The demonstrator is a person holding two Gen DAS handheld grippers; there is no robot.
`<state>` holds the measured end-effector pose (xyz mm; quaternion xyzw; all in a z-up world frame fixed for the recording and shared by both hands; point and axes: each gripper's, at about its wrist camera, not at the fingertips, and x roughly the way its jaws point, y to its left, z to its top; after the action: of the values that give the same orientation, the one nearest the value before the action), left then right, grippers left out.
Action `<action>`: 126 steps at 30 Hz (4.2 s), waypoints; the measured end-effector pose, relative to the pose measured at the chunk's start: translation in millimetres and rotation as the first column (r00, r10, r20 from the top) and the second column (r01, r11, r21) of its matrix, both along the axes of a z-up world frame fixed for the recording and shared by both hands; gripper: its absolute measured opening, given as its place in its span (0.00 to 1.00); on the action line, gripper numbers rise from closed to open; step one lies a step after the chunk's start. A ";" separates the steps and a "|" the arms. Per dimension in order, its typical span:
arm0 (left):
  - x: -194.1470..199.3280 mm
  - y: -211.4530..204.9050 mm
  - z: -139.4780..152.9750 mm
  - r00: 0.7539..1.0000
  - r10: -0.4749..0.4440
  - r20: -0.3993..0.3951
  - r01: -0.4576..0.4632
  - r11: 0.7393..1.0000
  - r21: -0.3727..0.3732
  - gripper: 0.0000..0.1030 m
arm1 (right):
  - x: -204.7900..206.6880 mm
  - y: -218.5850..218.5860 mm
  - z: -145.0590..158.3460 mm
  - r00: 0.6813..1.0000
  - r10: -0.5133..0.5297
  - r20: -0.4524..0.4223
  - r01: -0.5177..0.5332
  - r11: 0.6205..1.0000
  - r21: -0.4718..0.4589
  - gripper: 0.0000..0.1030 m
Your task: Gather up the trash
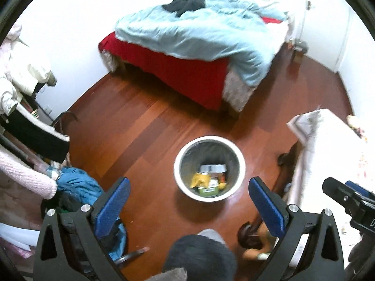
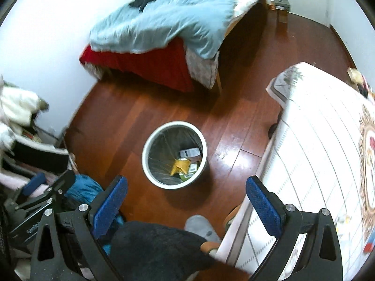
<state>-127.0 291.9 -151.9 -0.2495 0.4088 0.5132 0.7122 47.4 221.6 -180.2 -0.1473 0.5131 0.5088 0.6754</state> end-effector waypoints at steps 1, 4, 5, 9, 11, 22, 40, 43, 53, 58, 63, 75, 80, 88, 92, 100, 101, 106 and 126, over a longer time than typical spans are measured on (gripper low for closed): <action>7.2 -6.1 4.3 1.000 -0.015 0.004 0.015 1.000 0.005 1.00 | 8.1 -15.0 6.7 1.000 -0.029 -0.011 0.030 0.999 0.017 0.99; 44.1 -38.0 9.9 0.996 -0.087 0.022 0.087 0.996 0.008 1.00 | 37.8 -64.2 19.8 0.992 -0.124 -0.030 0.125 0.991 0.043 0.99; 58.1 -48.6 7.8 0.993 -0.114 0.026 0.114 0.993 0.000 1.00 | 50.6 -84.1 22.8 0.986 -0.163 -0.032 0.164 0.985 0.044 0.99; 121.8 -96.0 -13.7 0.970 -0.240 0.036 0.242 0.967 -0.078 1.00 | 102.8 -165.2 21.4 0.945 -0.328 -0.007 0.328 0.945 0.021 0.99; 156.3 -122.2 -29.3 0.952 -0.303 0.034 0.305 0.945 -0.119 1.00 | 133.5 -213.6 10.3 0.904 -0.428 0.002 0.428 0.904 -0.016 0.99; 317.5 -233.9 -136.4 0.845 -0.535 0.006 0.495 0.777 -0.390 0.99 | 263.8 -409.5 -82.4 0.652 -0.758 0.035 0.747 0.633 -0.206 0.99; 363.4 -245.5 -177.9 0.799 -0.599 -0.047 0.540 0.750 -0.381 0.40 | 300.2 -405.6 -154.7 0.722 -0.692 0.009 0.672 0.697 -0.250 0.54; 350.4 -240.7 -177.2 0.795 -0.605 -0.046 0.548 0.748 -0.374 0.40 | 276.5 -391.3 -155.1 0.770 -0.638 -0.013 0.612 0.743 -0.270 0.54; 345.2 -238.3 -175.1 0.779 -0.625 -0.053 0.568 0.739 -0.362 0.40 | 255.5 -358.9 -159.6 0.789 -0.611 0.061 0.596 0.738 -0.317 0.63; 344.3 -241.3 -174.3 0.778 -0.627 -0.045 0.576 0.740 -0.348 0.39 | 255.6 -354.6 -160.1 0.779 -0.619 0.095 0.615 0.728 -0.303 0.63; 338.9 -242.4 -172.3 0.774 -0.631 -0.048 0.582 0.739 -0.339 0.39 | 251.5 -355.6 -158.7 0.782 -0.601 0.165 0.620 0.719 -0.315 0.52; 325.9 -249.6 -121.5 0.767 -0.641 -0.031 0.619 0.751 -0.231 0.39 | 243.4 -365.7 -122.6 0.771 -0.625 0.124 0.636 0.742 -0.212 0.50; 309.2 -234.2 -71.2 0.775 -0.631 0.027 0.628 0.764 -0.149 0.39 | 230.6 -351.5 -78.0 0.784 -0.607 0.131 0.620 0.776 -0.115 0.50; 264.2 -168.2 14.3 0.806 -0.581 0.114 0.585 0.811 -0.003 0.39 | 198.4 -270.8 0.5 0.852 -0.507 0.132 0.506 0.862 0.041 0.50; 224.1 -114.2 35.9 0.838 -0.524 0.152 0.526 0.850 0.025 0.39 | 171.3 -207.9 26.3 0.900 -0.418 0.126 0.408 0.907 0.100 0.50; 123.3 8.6 6.7 0.933 -0.324 0.156 0.334 0.942 -0.036 0.39 | 97.7 -39.4 -2.5 0.981 -0.183 0.064 0.178 0.982 0.068 0.50; 110.6 26.6 -6.4 0.944 -0.294 0.151 0.306 0.950 -0.067 0.39 | 88.3 -17.7 -15.2 0.986 -0.155 0.053 0.152 0.987 0.051 0.50; 63.1 100.1 -78.0 0.976 -0.172 0.133 0.199 0.950 -0.239 0.39 | 43.1 81.3 -95.6 0.999 -0.041 -0.010 0.040 0.996 -0.075 0.50; 5.4 198.8 -235.7 0.999 0.028 0.024 -0.013 0.884 -0.468 0.91 | -7.9 224.4 -281.9 0.988 0.084 -0.131 -0.123 0.938 -0.324 1.00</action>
<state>-121.6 490.7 -387.6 -0.4256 0.5071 0.4034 0.6317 39.5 445.9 -462.1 -0.2556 0.6209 0.4579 0.5826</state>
